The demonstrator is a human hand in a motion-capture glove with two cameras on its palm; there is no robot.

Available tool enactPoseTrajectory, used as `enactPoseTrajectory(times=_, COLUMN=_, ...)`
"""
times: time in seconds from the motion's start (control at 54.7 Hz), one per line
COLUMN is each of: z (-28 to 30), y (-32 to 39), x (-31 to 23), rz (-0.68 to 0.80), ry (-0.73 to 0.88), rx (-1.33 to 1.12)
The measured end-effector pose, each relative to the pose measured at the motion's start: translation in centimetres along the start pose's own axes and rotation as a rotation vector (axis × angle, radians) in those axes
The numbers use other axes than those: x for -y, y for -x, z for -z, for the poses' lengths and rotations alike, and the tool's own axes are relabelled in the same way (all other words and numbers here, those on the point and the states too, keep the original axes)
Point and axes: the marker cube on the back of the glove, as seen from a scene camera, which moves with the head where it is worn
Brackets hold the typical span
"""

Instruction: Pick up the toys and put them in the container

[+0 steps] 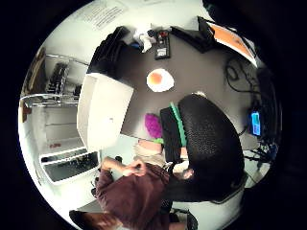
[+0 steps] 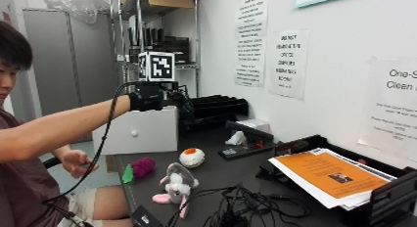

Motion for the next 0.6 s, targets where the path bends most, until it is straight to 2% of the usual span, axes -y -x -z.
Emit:
enactPoseTrajectory(times=0.329, z=1.1, y=0.8, x=1.7, rz=-0.058, ry=0.072, rx=0.047)
enactPoseTrajectory(times=0.421, z=0.7, y=0.7, x=2.8, rz=-0.187, ry=0.090, rx=0.067)
enactPoseTrajectory(times=0.494, z=0.2, y=0.5, x=2.7, rz=-0.064, ry=0.095, rx=0.051)
enactPoseTrajectory(times=0.603, z=-0.9, y=0.7, x=3.4, rz=-0.045, ry=0.106, rx=0.040)
